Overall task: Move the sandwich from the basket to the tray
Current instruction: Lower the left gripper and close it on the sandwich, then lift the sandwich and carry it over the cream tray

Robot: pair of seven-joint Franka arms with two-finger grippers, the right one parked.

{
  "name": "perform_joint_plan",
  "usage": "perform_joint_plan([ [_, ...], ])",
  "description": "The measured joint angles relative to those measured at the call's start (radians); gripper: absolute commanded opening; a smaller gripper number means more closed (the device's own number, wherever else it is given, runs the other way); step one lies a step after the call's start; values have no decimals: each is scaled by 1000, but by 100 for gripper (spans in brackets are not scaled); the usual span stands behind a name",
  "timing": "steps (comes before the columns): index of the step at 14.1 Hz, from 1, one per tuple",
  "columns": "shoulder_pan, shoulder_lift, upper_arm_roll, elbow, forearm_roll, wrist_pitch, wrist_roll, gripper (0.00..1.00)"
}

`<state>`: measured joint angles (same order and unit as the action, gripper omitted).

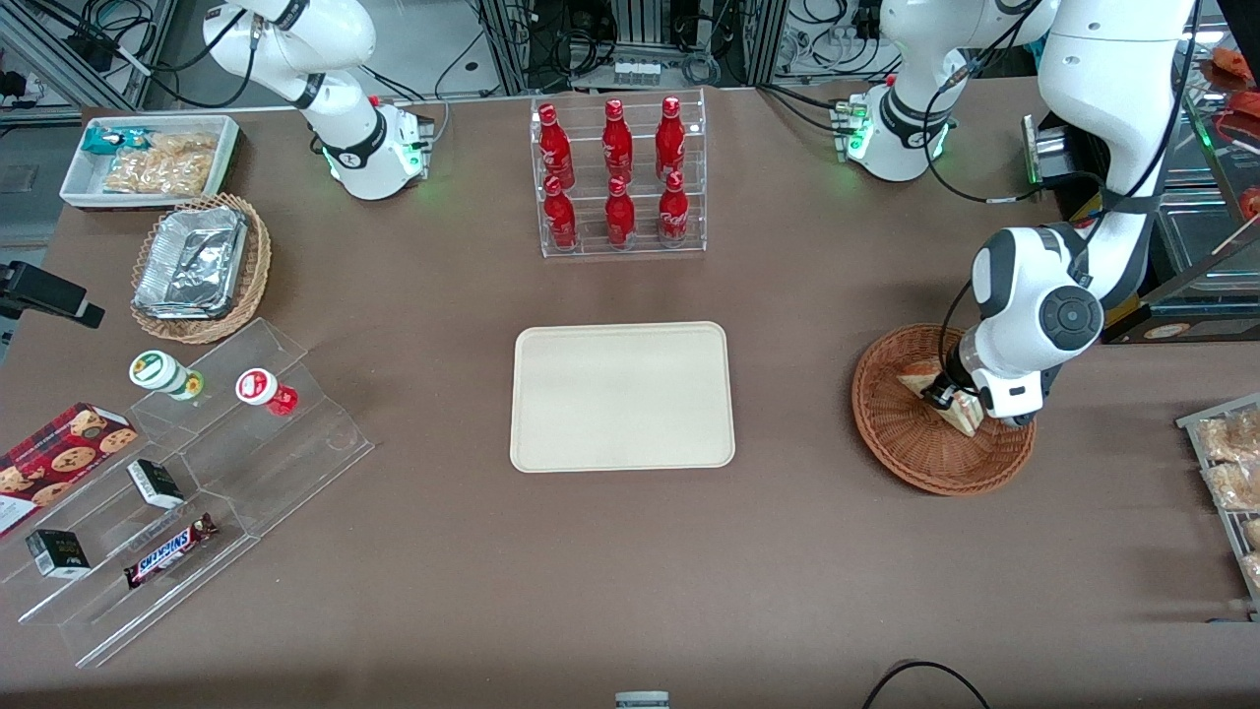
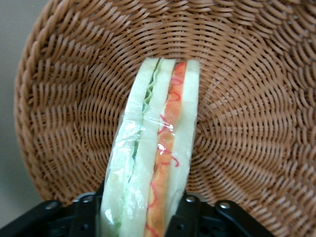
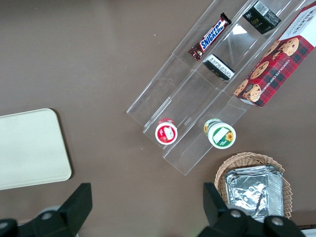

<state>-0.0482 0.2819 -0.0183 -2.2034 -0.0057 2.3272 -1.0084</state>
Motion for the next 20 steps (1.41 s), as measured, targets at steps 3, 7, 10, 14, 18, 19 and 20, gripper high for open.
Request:
perform_joint_plan([
  [3,-11,-35,-23,137,1,-235,54,9],
  [7,-115,-37,-62,255,1,-339,307,7],
  [10,-194,24,-71,313,-1,-337,373,5],
  [14,-322,172,-88,470,-34,-322,308,3],
  [18,-475,334,-98,669,-42,-320,147,2],
  [19,-508,369,-99,713,-42,-320,114,2],
  [20,-539,401,-99,754,-42,-320,84,2],
])
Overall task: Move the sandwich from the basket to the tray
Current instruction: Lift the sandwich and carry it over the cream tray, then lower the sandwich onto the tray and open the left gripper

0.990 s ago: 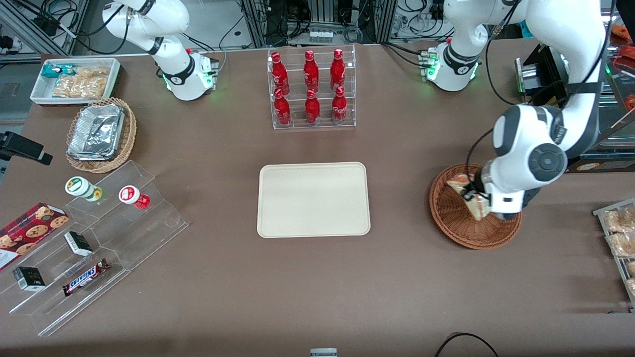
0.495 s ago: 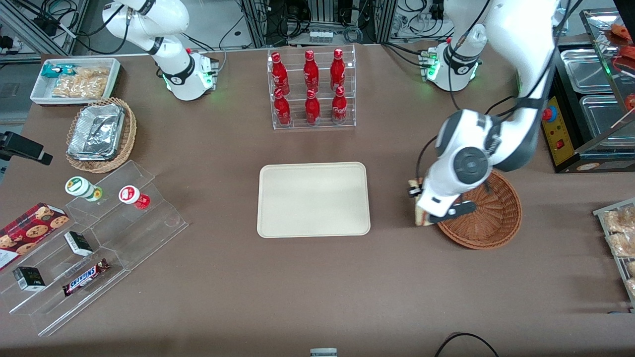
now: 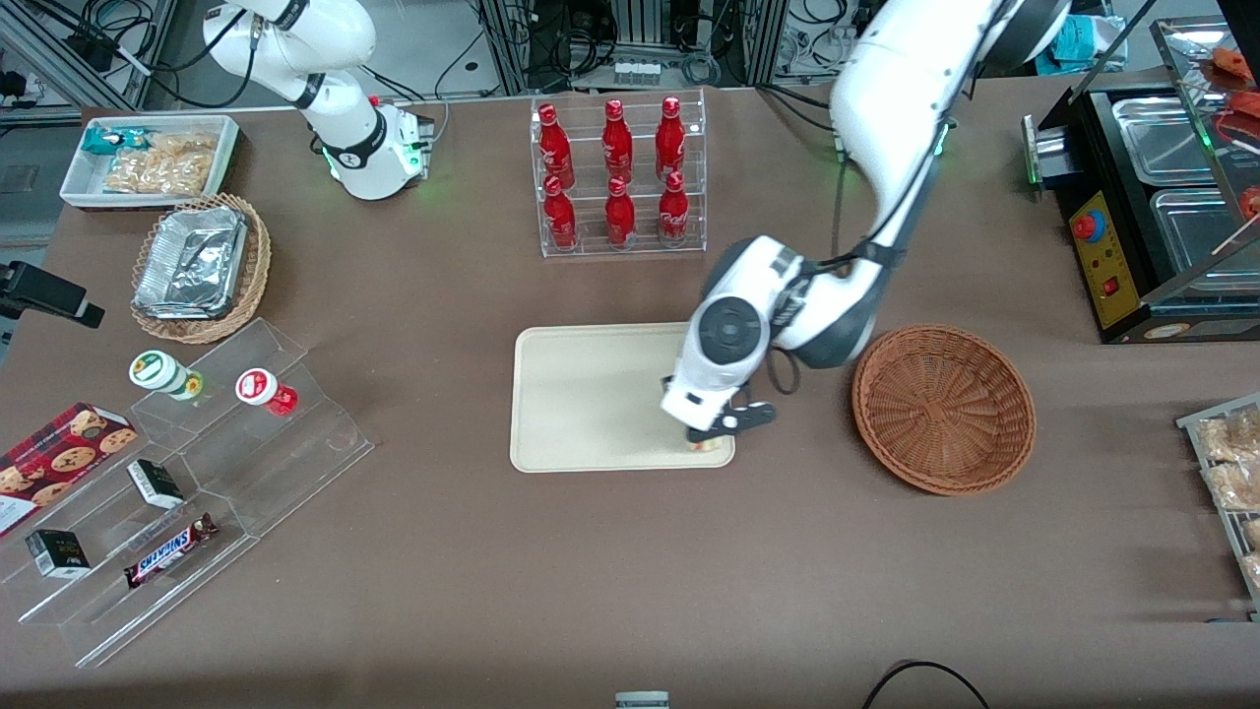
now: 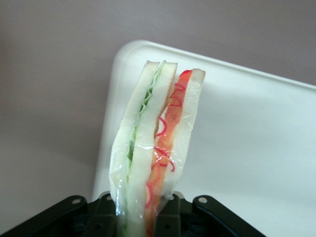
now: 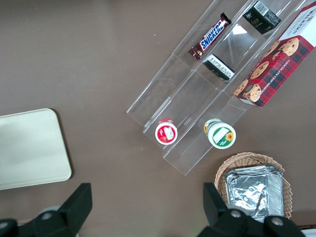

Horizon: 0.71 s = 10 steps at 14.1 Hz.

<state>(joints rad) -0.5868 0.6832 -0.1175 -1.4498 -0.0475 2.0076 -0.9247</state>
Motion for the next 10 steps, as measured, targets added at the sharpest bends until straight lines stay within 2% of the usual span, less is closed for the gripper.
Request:
perform_joint_plan([
  [4,-86,98,0,103,0,10,-58,2],
  [10,-119,162,-20,125,0,67,-96,7],
])
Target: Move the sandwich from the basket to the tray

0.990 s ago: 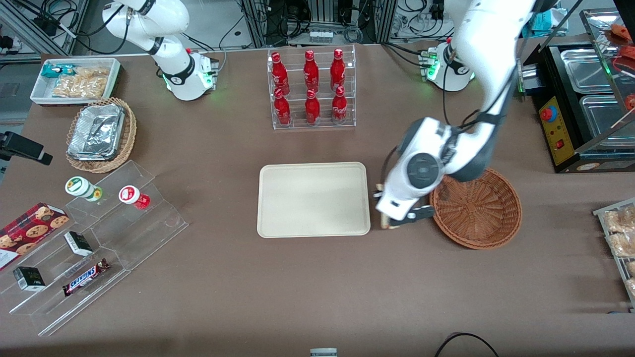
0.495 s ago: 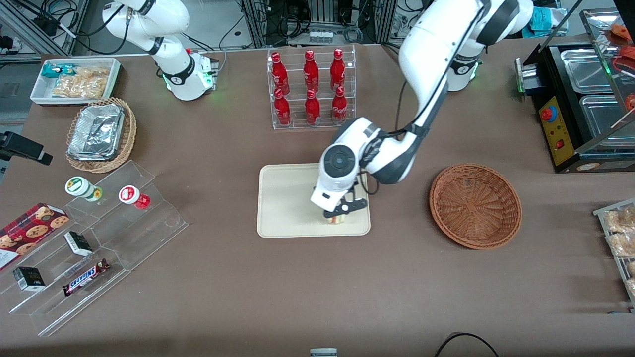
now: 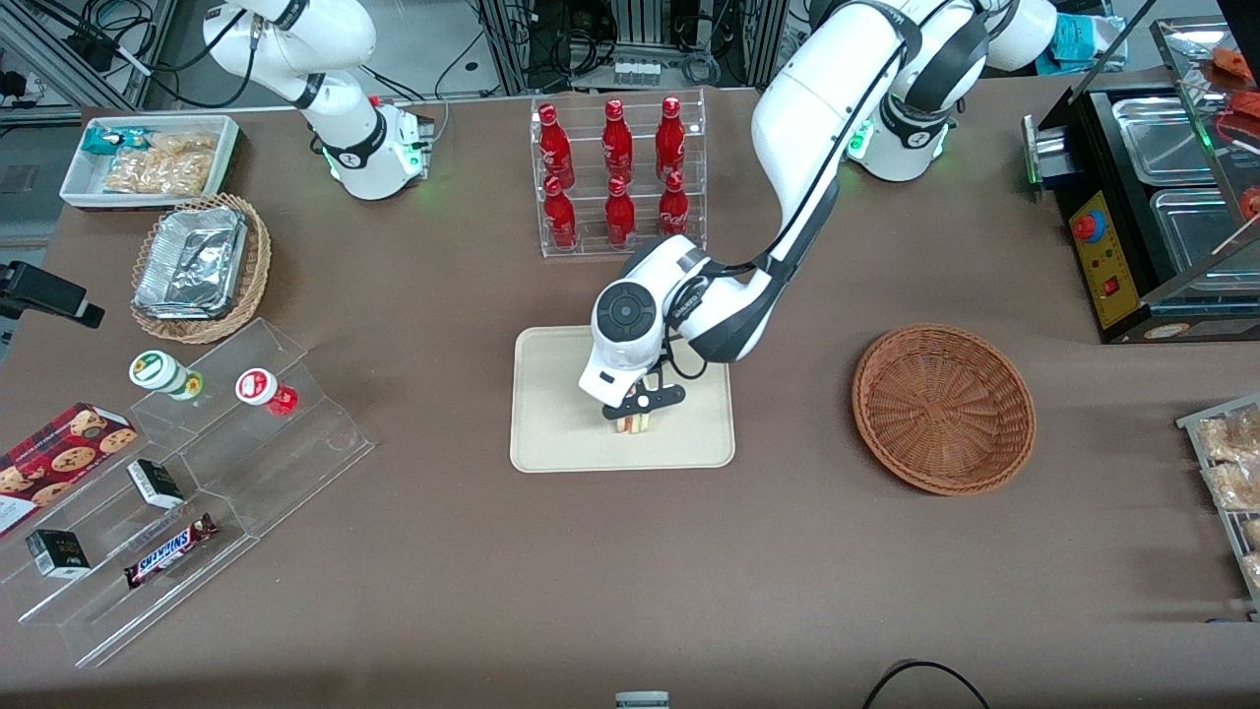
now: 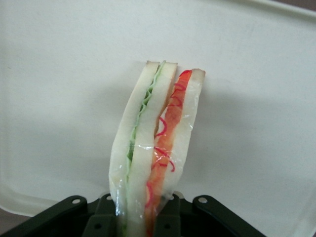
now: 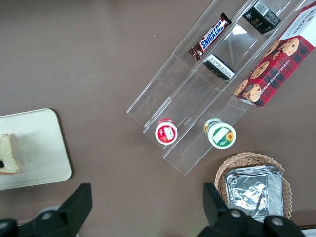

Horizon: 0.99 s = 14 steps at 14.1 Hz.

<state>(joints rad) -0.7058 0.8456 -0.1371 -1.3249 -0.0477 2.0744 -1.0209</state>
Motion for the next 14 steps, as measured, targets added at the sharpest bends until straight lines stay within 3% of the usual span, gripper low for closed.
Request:
perform_joint_plan([
  [2,-1,9,-6,1,0,14,-11,17],
  [3,-1,12,-6,1,0,15,-14,55],
  [4,-1,13,-6,2,0,15,-15,100],
  [9,-1,6,-6,26,0,14,-16,100],
  [14,3,-98,4,34,9,-102,-16,100],
])
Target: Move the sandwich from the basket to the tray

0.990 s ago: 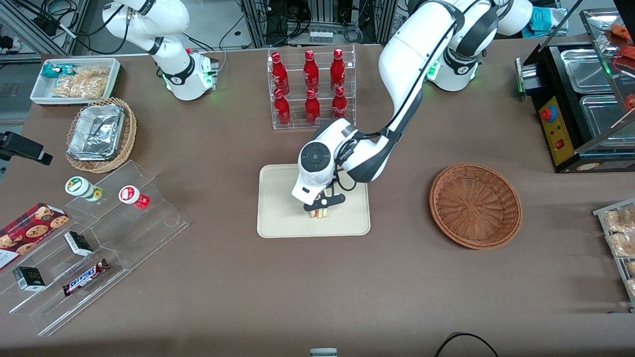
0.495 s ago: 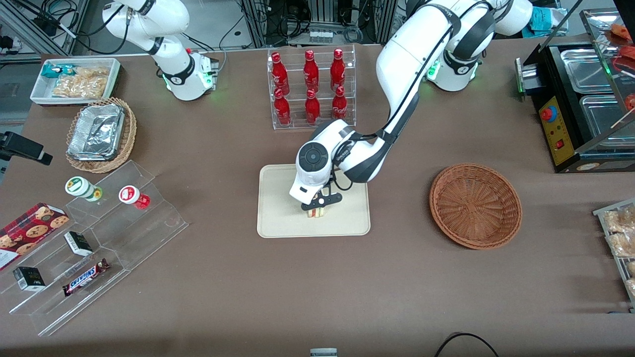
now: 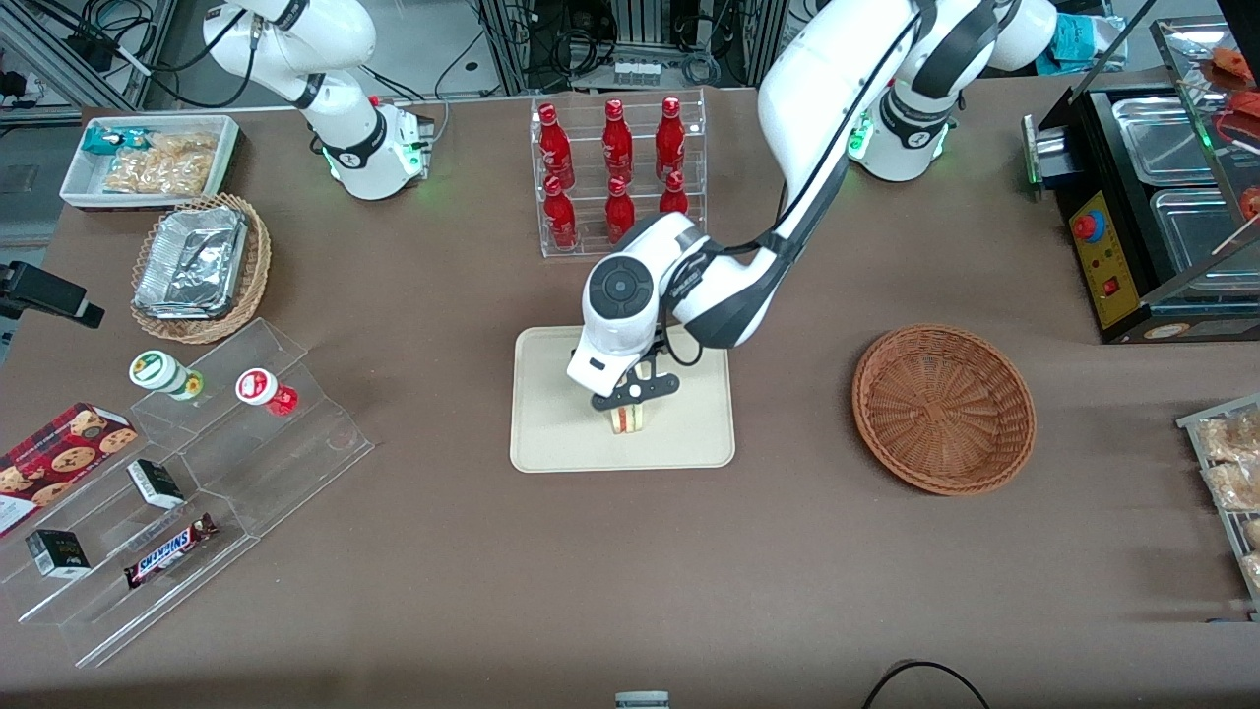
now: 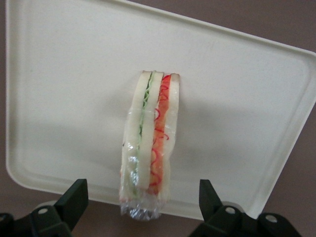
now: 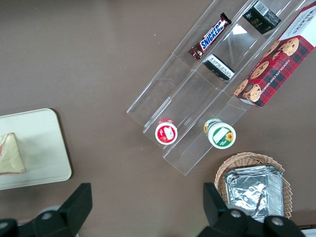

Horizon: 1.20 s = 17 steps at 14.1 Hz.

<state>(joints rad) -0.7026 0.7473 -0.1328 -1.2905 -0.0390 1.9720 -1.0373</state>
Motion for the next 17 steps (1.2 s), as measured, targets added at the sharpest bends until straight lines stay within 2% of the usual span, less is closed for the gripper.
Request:
perform_joint_plan([
  [3,2,-47,43,-3,87,-80,0,100],
  [7,59,-120,67,-82,104,-124,14,100],
  [14,319,-437,70,-398,61,-156,414,100],
  [17,416,-585,71,-502,44,-254,596,100],
])
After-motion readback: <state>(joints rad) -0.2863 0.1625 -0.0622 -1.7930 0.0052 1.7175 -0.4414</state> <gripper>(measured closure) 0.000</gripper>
